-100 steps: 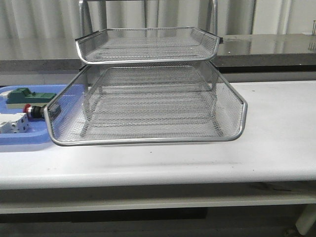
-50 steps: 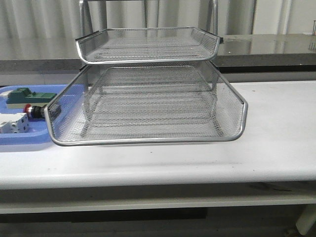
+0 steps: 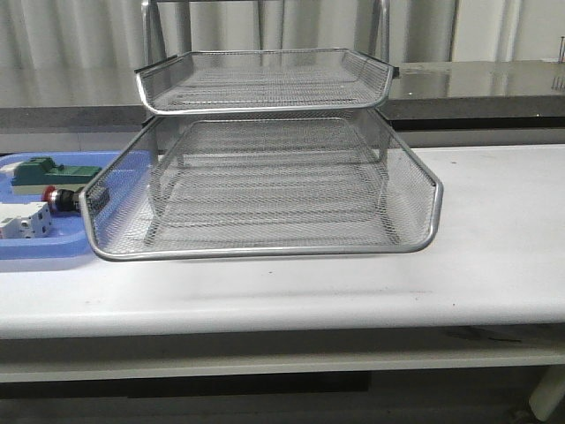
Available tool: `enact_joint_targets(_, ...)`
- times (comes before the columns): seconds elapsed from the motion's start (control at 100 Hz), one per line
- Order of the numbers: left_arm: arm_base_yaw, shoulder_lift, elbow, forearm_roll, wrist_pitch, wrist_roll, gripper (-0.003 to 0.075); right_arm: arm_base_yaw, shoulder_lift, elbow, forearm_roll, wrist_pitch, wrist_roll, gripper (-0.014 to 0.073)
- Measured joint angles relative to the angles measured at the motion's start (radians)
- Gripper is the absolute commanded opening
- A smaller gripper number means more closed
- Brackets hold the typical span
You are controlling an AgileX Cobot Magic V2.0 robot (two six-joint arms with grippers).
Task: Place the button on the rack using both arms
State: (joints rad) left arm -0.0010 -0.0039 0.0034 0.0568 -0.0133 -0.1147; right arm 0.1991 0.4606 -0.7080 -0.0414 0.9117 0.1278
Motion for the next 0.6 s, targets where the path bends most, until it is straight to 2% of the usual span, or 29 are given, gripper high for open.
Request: enact_joint_targets(0.6, 0.0, 0.0, 0.0, 0.0, -0.008, 0.0, -0.002, 0.0, 0.0, 0.0, 0.0, 0.0, 0.0, -0.0067)
